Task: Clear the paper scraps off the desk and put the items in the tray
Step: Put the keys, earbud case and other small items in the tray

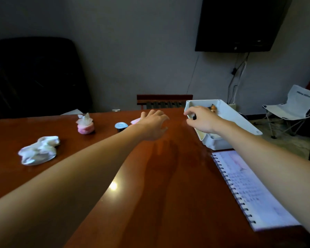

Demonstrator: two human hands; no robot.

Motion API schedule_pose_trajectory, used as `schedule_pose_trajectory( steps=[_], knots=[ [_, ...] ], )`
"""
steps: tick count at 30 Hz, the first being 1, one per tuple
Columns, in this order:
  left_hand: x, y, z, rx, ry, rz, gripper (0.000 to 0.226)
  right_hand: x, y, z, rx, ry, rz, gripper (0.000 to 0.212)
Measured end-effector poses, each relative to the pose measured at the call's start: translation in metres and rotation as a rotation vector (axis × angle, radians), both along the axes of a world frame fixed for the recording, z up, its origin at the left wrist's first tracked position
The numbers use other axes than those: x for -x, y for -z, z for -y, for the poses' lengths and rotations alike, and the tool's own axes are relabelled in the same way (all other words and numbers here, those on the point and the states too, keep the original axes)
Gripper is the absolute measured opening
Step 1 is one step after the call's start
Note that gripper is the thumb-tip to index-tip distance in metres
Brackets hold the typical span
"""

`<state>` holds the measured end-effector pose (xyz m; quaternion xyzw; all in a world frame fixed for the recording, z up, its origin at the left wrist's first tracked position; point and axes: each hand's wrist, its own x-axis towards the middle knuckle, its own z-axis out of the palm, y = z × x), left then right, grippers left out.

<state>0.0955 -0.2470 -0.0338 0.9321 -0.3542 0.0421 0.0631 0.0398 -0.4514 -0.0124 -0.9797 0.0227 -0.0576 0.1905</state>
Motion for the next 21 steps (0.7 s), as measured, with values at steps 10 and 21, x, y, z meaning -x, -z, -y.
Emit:
schedule_pose_trajectory(
  steps=[10, 21],
  knots=[
    [0.003, 0.002, -0.109, 0.075, -0.132, 0.022, 0.038, -0.014, 0.004, -0.106, 0.017, -0.123, 0.024, 0.037],
    [-0.022, 0.044, -0.156, 0.17, -0.25, -0.057, 0.054, -0.055, 0.04, -0.148, 0.016, -0.144, -0.04, 0.046]
  ],
)
